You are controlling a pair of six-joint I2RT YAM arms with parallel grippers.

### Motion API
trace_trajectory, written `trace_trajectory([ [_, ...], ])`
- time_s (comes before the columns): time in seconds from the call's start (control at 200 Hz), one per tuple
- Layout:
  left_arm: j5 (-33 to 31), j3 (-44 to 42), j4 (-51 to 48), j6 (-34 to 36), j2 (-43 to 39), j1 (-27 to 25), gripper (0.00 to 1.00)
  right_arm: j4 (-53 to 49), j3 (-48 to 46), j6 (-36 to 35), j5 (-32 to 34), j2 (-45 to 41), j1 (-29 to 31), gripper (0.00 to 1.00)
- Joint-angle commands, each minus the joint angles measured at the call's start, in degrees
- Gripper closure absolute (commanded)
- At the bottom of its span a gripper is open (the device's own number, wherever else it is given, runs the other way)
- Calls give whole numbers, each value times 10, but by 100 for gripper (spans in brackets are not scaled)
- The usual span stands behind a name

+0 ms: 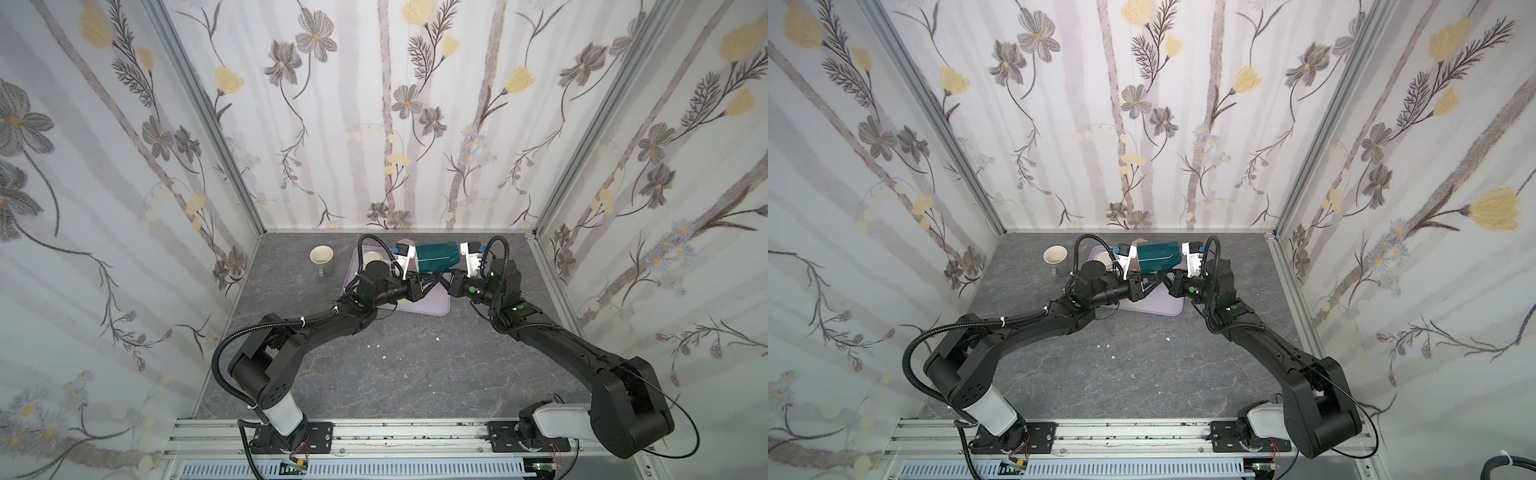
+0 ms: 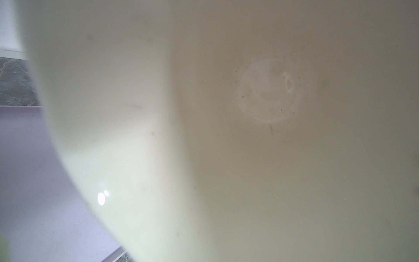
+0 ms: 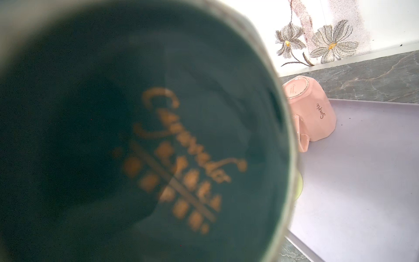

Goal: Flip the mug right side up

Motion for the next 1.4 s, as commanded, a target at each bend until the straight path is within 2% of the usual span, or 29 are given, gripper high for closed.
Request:
trace_trajectory([
  [0.0, 40, 4, 66, 18, -18, -4, 67, -11, 1, -38, -17, 6, 3, 100],
  [0.155, 25, -1, 50, 32, -30, -4, 74, -12, 4, -33, -21, 11, 2, 100],
  [0.525, -5, -10, 38, 52, -48, -4, 79, -21, 18, -13, -35, 29, 1, 100],
  [0.545, -6, -11, 38, 53, -49, -4, 80, -22, 20, -12, -36, 30, 1, 100],
  [0.59, -13, -11, 34, 55, -52, -4, 100, -24, 22, -9, -36, 33, 1, 100],
  [1.394, -75, -23, -24, 99, -80, -5, 100, -7, 20, 18, -47, 77, -1, 100],
])
